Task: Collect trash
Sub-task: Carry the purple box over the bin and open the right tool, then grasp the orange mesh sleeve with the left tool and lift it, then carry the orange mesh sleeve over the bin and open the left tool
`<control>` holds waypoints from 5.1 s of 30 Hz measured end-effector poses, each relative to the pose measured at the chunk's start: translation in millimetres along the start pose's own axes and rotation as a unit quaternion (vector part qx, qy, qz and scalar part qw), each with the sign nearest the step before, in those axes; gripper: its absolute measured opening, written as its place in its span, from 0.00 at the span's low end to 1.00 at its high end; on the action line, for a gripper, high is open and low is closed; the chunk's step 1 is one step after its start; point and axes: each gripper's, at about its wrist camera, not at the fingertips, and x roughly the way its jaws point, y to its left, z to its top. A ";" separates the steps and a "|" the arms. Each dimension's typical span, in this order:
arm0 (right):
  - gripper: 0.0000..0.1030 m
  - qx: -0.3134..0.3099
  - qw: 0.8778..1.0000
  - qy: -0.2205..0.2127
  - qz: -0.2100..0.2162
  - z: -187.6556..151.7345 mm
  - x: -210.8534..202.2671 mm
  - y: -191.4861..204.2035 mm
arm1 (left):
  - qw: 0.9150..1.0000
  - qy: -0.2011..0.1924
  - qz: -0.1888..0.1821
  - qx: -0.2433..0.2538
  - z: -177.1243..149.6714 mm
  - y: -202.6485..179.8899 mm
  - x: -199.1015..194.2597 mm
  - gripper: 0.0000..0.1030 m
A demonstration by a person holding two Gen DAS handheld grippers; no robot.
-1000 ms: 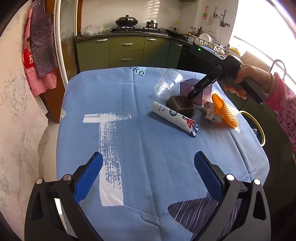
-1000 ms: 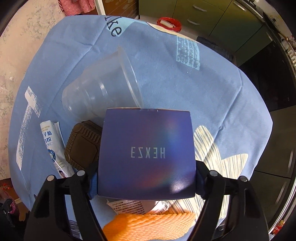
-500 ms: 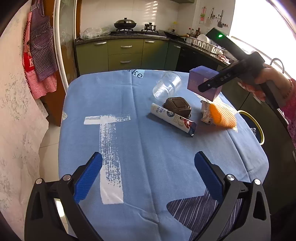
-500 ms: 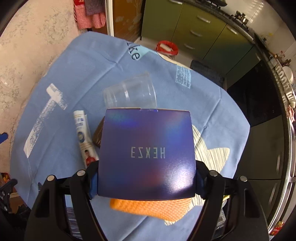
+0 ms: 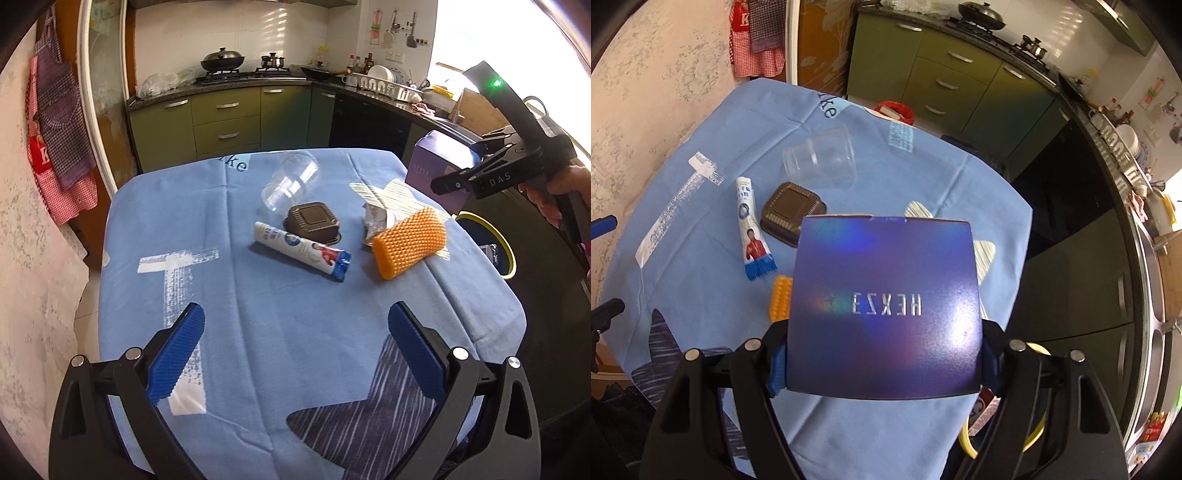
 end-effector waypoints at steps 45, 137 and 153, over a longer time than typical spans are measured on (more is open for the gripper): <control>0.76 0.288 0.955 0.071 -0.014 -182.1 58.9 -199.3 | 0.965 0.036 -0.108 0.236 53.3 -109.7 78.3 0.95; 0.76 0.355 0.931 0.061 -0.061 -320.5 -11.3 -237.5 | 0.893 0.198 -0.249 0.319 113.3 -483.5 272.9 0.78; 0.76 0.282 0.958 0.053 -0.025 -251.7 9.1 -199.0 | 0.971 0.028 -0.182 0.150 102.8 -202.5 91.1 0.96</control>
